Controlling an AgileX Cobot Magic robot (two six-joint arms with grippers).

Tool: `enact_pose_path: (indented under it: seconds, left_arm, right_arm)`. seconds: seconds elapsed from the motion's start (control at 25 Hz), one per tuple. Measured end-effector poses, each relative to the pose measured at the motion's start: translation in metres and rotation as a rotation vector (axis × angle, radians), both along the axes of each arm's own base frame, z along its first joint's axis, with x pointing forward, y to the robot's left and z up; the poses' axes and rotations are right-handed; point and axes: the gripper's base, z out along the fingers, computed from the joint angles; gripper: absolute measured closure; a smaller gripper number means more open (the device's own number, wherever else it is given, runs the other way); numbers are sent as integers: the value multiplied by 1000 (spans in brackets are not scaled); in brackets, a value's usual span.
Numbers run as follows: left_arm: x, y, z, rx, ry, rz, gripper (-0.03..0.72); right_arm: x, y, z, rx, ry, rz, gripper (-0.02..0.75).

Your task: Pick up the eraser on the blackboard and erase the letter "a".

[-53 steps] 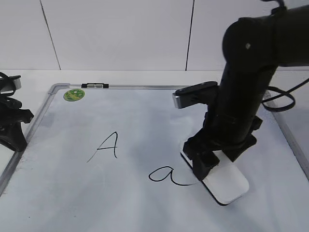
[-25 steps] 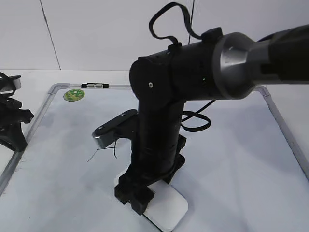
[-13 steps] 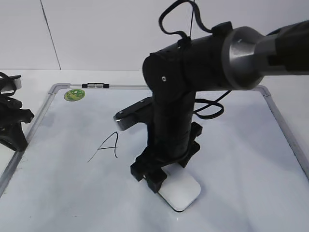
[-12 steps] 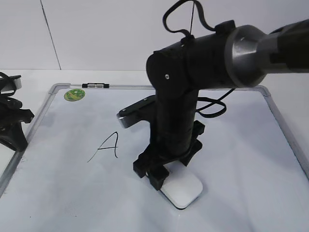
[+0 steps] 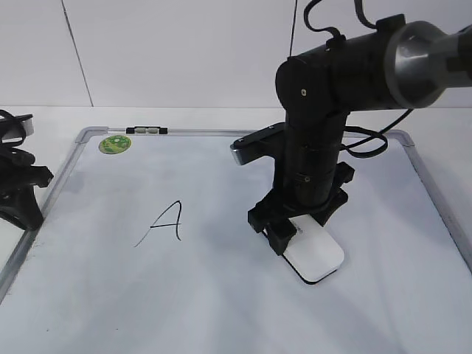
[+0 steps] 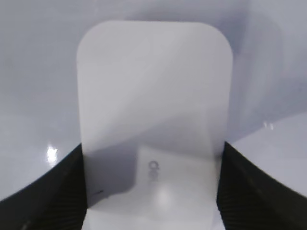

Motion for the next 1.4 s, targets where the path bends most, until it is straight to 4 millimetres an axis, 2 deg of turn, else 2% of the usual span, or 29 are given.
enact_pose_path:
  seconds: [0.2, 0.24, 0.36, 0.4, 0.44, 0.56, 0.68, 0.92, 1.08, 1.2, 1.24, 1.28, 1.4]
  left_arm:
    - [0, 0, 0, 0, 0, 0, 639]
    - [0, 0, 0, 0, 0, 0, 639]
    - [0, 0, 0, 0, 0, 0, 639]
    - [0, 0, 0, 0, 0, 0, 639]
    - [0, 0, 0, 0, 0, 0, 639]
    - [0, 0, 0, -1, 0, 1, 639]
    - [0, 0, 0, -1, 0, 1, 639]
    - [0, 0, 0, -1, 0, 1, 639]
    - [0, 0, 0, -1, -2, 1, 640]
    - [0, 0, 0, -1, -2, 1, 639]
    - [0, 0, 0, -1, -2, 1, 639]
    - [0, 0, 0, -1, -2, 1, 640]
    - [0, 0, 0, -1, -2, 1, 640]
  right_arm:
    - [-8, 12, 0, 10, 7, 46, 169]
    - [-12, 17, 0, 8, 6, 66, 149]
    - [-28, 42, 2, 13, 19, 132, 169]
    - [-32, 50, 4, 25, 27, 145, 146]
    - [-36, 59, 5, 28, 35, 161, 166]
    - [-40, 77, 19, 69, 26, 189, 169]
    - [-34, 81, 32, 83, -8, 196, 169]
    - [-28, 69, 38, -15, -44, 197, 169]
    - [-19, 53, 55, 7, -78, 140, 169]
    - [-5, 28, 69, 21, -106, 63, 168]
    - [-1, 19, 74, 24, -116, 39, 144]
    - [4, 9, 78, 26, -125, 12, 166]
    - [10, -22, 85, 19, -130, -60, 168]
